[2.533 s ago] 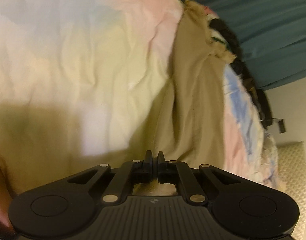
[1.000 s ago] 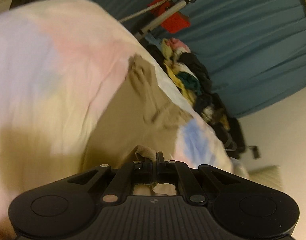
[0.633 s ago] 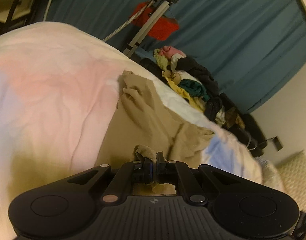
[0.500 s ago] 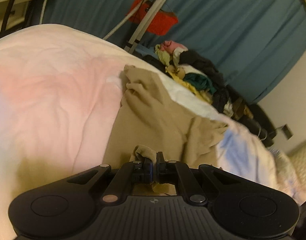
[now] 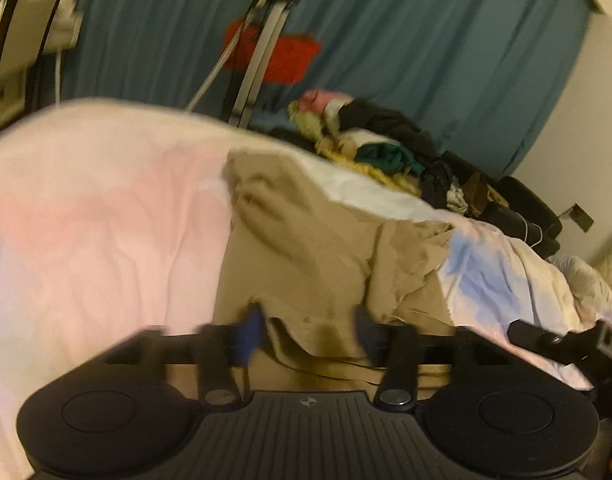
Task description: Fold clothes
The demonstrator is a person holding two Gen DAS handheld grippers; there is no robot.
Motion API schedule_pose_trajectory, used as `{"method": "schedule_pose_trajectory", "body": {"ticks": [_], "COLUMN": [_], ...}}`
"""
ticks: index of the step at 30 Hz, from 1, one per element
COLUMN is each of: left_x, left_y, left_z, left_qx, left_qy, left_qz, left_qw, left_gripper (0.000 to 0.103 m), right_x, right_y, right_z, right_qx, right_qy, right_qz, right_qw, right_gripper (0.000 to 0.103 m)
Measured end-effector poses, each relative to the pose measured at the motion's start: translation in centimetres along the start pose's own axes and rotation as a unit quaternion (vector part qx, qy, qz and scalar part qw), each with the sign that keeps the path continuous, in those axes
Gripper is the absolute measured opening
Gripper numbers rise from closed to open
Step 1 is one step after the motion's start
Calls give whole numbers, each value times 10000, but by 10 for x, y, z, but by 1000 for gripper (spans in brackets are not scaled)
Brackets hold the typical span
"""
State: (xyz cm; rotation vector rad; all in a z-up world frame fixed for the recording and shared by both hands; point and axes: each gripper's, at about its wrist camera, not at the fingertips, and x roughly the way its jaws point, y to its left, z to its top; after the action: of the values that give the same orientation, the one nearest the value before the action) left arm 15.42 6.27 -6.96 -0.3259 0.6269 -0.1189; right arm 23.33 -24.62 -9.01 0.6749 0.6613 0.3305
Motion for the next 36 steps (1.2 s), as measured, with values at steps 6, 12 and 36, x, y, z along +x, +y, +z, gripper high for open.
{"method": "schedule_pose_trajectory", "body": {"ticks": [6,12,36], "left_x": [-32,-18,22], "left_y": [-23,-26,4], "left_z": [-11,-31,-27], "left_qx": [662,1067,951], "left_qy": [-190,88,-175], "left_qz": [74,375,1266], "left_qw": [9976,9935,9872], "left_gripper": [83,85,89], "right_x": [-43,-37,2], "right_y": [20,36,-13], "right_z": [-18,-41,-22], "right_qx": [-651,-1621,-1276], "right_qy": [-294,-197,-694], "right_qz": [30,-265,-1576], "right_qw": [9974,9862,9768], "right_gripper": [87,61,26]}}
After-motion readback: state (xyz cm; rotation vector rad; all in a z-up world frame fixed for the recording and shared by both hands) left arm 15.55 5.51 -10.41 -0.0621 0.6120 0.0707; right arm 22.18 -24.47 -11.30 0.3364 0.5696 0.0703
